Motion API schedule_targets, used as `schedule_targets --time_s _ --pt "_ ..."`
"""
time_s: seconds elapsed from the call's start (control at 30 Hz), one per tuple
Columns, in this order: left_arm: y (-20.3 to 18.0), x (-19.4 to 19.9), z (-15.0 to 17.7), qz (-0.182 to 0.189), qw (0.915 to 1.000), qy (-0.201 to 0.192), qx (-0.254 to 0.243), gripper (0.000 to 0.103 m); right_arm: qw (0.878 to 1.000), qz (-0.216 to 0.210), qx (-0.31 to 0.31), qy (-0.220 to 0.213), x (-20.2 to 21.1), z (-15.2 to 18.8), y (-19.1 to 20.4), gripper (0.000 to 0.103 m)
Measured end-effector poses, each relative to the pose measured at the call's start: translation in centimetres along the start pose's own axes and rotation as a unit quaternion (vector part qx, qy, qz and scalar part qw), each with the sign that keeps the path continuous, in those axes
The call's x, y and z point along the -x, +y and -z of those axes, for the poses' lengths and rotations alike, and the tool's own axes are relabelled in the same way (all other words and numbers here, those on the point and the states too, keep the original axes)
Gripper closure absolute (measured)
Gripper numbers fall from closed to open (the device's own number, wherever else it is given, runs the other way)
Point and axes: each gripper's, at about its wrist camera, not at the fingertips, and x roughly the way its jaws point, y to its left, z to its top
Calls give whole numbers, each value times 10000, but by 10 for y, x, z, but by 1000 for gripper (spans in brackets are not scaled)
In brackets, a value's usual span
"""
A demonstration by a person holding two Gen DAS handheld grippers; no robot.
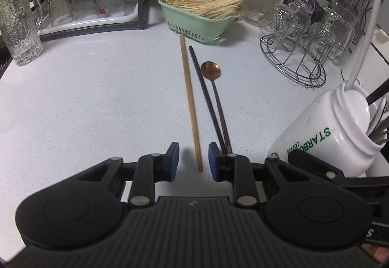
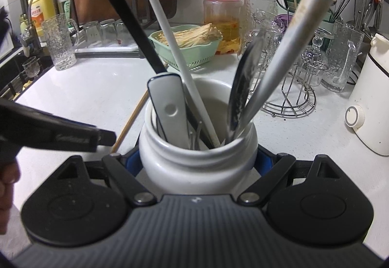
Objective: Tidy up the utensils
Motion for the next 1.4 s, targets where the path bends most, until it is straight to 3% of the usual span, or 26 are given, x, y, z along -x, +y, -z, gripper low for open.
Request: schedule_targets --time_s 0.4,0.93,1.4 --pt "-11 -16 6 -374 9990 195 -122 98 9999 -51 55 -98 1 2 -1 12" --pt "-9 12 35 -266 9989 341 166 99 9999 -89 82 -94 1 1 -1 12" --pt "2 71 85 108 9971 699 294 99 9999 -92 98 -103 1 2 -2 12"
